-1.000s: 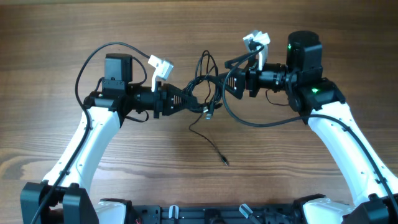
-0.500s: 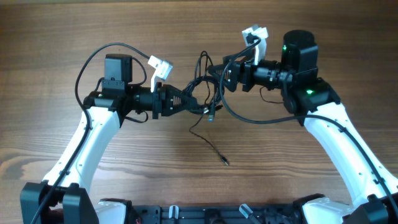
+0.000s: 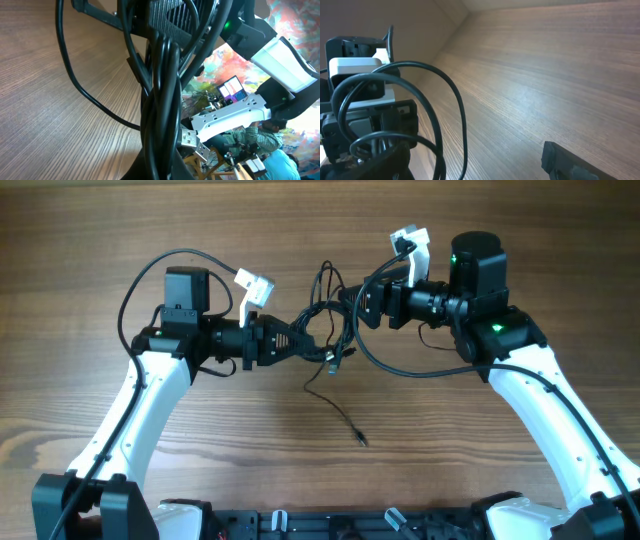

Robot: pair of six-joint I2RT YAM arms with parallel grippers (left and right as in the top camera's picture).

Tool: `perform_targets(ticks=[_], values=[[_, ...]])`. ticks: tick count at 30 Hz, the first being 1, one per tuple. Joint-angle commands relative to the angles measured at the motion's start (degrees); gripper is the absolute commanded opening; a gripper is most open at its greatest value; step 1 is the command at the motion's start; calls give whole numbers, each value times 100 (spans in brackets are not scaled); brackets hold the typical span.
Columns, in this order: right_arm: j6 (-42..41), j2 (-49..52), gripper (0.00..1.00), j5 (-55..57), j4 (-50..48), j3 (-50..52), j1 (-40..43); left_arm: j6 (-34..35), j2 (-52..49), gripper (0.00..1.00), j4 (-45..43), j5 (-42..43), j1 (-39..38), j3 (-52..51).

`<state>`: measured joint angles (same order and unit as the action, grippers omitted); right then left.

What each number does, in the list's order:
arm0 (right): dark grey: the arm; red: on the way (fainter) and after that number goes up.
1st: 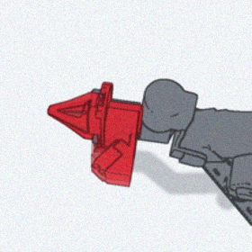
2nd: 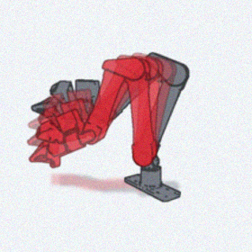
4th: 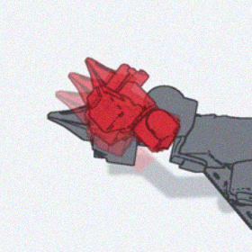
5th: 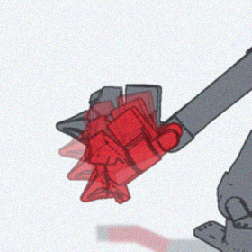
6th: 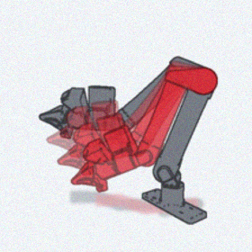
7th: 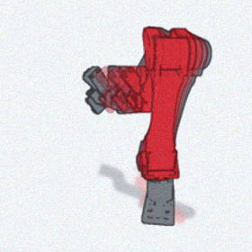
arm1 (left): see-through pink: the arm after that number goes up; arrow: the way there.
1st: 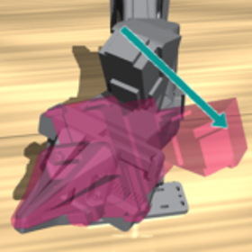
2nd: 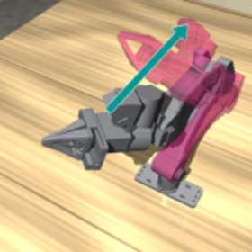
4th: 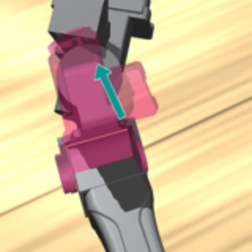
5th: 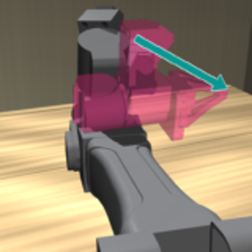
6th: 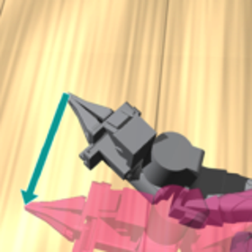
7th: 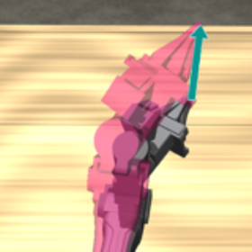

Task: Untangle cables

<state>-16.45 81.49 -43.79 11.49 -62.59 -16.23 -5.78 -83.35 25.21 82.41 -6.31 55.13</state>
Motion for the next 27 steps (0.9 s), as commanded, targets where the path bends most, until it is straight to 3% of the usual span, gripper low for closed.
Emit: perform_targets(ticks=[1, 12, 22, 27], values=[[-33, 70, 86, 50, -136, 26, 0, -136, 107, 4, 9, 223, -184, 17], [-48, 431, 88, -15, -190, 26, -103, -153, 107, 4, -98, 225, -660, 17], [140, 804, 91, -1458, -994, 26, -380, -153, 107, 4, -197, 221, -660, 17], [-210, 898, 88, -680, -994, 26, -387, -153, 107, 4, -337, 466, -660, 17]])
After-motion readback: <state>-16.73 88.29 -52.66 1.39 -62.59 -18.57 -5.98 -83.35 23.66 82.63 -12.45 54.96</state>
